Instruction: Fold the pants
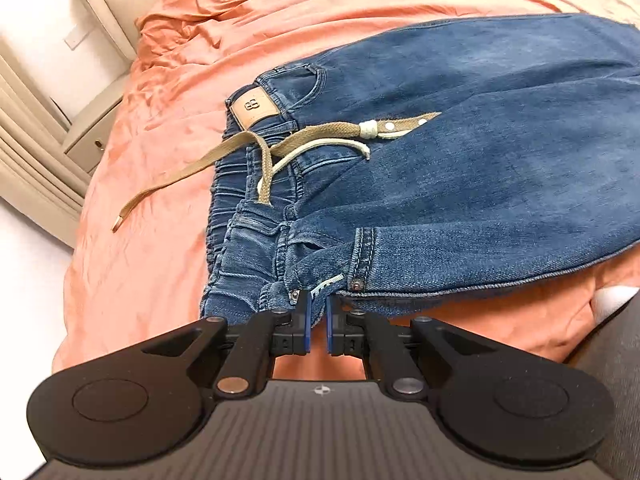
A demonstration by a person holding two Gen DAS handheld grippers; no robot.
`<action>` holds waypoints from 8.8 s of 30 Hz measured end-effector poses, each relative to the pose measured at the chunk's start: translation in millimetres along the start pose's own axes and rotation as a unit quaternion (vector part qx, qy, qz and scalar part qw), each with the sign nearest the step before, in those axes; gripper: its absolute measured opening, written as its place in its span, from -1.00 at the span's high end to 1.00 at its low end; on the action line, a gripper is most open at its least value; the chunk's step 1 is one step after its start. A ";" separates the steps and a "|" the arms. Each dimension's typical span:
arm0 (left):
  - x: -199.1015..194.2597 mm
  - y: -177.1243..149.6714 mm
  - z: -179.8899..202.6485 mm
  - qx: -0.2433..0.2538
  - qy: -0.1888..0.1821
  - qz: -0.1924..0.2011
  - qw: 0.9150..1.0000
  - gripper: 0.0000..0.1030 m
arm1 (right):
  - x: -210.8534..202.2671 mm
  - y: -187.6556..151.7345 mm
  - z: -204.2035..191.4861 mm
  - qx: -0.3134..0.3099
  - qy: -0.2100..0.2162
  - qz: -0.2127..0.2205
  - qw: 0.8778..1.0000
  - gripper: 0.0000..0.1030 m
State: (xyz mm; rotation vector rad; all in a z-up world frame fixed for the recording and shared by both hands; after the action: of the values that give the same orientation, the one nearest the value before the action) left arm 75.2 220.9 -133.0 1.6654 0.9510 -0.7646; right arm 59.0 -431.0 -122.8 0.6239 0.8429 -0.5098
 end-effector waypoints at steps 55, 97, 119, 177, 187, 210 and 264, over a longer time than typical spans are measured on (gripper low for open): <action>-27.2 51.8 -9.3 0.099 -0.009 -0.017 0.995 0.60 | 57.2 126.8 77.0 -0.073 0.027 0.052 0.996 1.00; 0.8 159.7 -36.2 -0.111 0.027 0.073 0.991 0.64 | 71.1 166.7 115.6 0.015 -0.044 0.042 0.998 1.00; 211.8 264.9 -12.8 -0.099 0.081 -0.058 0.990 0.63 | 301.0 250.4 132.9 0.049 0.014 -0.049 0.997 1.00; 119.9 144.1 -39.4 -0.254 0.048 -0.041 0.965 -0.46 | 220.3 51.9 166.9 0.676 0.103 0.054 0.728 1.00; 102.1 154.6 -59.9 -0.255 0.021 0.017 0.967 -0.19 | 187.4 96.4 170.2 0.552 0.073 0.082 0.827 0.64; 192.7 198.5 -95.1 -0.257 0.018 -0.022 0.966 0.08 | 312.0 229.9 160.3 0.496 0.018 -0.032 0.867 1.00; 120.7 357.5 387.6 0.094 -0.173 0.065 0.978 0.43 | 247.4 27.0 155.7 0.756 0.221 0.119 0.605 0.92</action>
State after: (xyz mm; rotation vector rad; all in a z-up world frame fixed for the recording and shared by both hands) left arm 432.7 -182.8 -176.4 1.6660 0.5340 -1.0406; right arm 297.9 -559.7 -234.8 2.5116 0.5742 -0.7789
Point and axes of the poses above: each gripper's, at about its wrist camera, not at the fingertips, and x roughly the way its jaws point, z to its right, y to its top, the point moved 3 cm from there along x, roughly the way its jaws point, and after that the axes turned 3 degrees about -x, right-handed, at the moved point
